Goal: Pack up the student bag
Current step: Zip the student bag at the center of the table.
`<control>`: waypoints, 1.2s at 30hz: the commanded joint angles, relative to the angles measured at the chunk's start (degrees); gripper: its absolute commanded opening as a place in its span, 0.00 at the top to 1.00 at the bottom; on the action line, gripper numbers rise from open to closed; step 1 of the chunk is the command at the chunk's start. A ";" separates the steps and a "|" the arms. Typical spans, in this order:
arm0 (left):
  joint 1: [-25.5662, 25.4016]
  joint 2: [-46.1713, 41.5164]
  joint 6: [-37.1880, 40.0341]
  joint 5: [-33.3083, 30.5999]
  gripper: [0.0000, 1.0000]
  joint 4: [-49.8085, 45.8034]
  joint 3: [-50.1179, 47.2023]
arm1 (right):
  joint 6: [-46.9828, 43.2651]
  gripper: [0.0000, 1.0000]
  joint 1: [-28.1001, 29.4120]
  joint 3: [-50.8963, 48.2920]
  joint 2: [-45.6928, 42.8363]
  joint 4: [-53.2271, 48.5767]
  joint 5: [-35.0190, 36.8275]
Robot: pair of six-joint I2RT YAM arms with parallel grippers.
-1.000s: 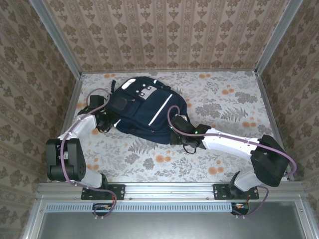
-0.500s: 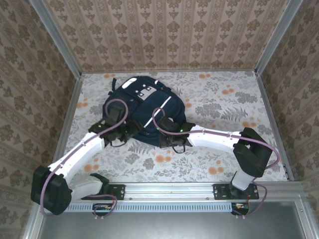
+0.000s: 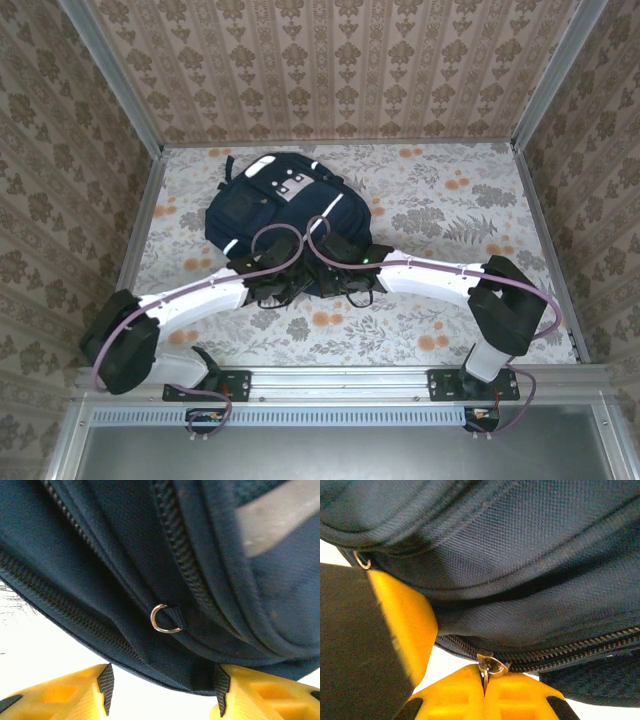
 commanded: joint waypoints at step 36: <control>45.61 -11.68 28.48 -4.46 1.00 -20.38 2.35 | -15.26 1.00 -4.88 2.12 -0.65 -0.31 -6.48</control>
